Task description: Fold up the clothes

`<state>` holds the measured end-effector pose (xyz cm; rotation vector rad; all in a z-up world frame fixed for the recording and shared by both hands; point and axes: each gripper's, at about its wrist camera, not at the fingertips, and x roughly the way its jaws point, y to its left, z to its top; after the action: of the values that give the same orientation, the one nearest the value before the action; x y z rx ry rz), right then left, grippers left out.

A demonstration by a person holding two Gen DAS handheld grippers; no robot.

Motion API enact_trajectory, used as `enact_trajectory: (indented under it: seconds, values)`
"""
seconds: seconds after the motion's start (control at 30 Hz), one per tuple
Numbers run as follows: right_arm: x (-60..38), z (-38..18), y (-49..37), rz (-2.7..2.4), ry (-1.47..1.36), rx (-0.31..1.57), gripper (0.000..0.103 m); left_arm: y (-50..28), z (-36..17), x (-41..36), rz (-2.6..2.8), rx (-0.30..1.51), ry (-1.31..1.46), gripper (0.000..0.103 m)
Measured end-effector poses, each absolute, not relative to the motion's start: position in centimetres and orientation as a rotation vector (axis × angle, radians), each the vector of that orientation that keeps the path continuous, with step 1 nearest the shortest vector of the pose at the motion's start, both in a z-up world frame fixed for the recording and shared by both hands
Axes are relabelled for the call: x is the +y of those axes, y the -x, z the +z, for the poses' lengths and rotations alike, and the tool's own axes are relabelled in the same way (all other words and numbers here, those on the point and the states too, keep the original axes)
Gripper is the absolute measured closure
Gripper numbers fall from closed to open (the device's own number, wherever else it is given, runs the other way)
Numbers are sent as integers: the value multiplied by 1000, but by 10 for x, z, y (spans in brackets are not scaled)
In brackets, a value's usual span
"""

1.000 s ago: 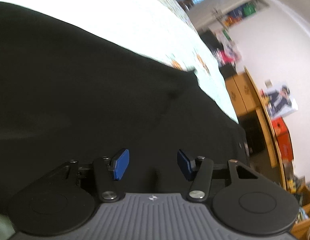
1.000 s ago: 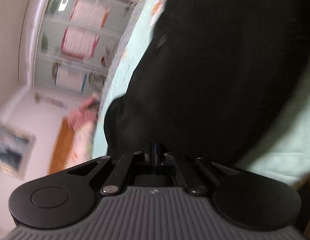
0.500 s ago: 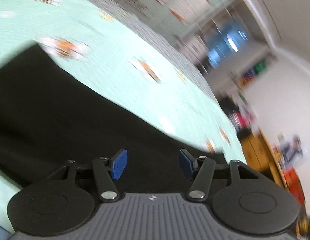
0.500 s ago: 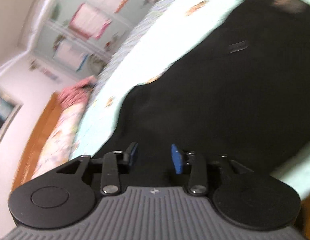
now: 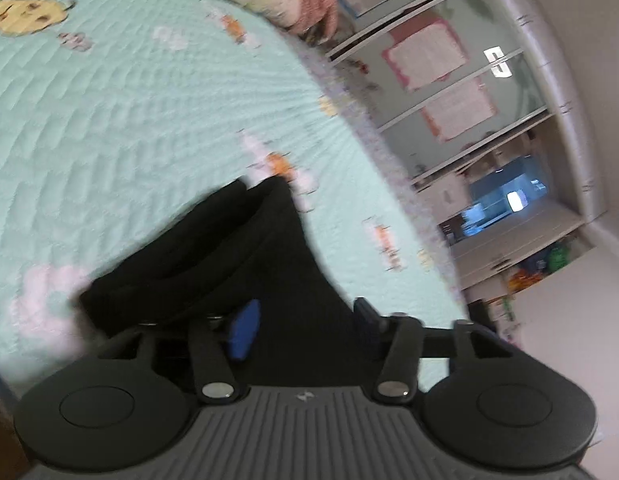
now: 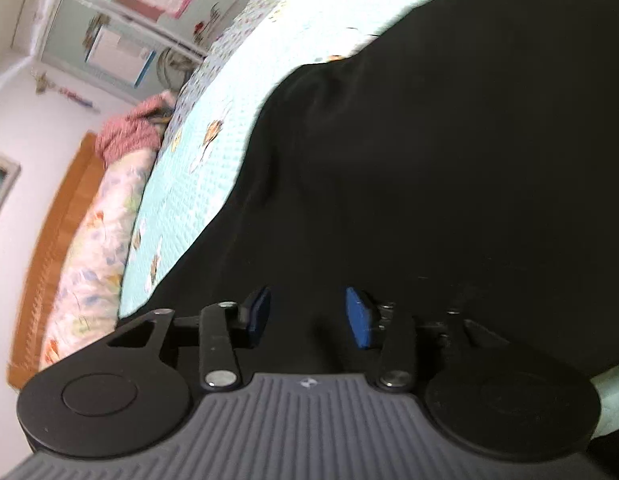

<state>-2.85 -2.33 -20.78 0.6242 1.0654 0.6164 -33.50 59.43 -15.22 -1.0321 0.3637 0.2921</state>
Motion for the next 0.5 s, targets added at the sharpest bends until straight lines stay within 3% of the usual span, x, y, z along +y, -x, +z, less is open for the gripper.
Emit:
enact_trajectory:
  seconds: [0.23,0.27,0.3,0.33,0.5]
  values:
    - [-2,-212,38,666,-652,1115,50,288,-166,619,341,360,990,41]
    - [-4,-213,40,648,-641,1118,51,290,-178,631,409,379,1021,46]
    - [-5,-215,41,640,-633,1120,51,292,-182,636,401,382,1034,61]
    - [-7,-216,41,637,-631,1118,51,294,-187,642,393,385,1048,69]
    - [-7,-209,41,611,-616,1130,51,304,-188,652,359,406,1046,69]
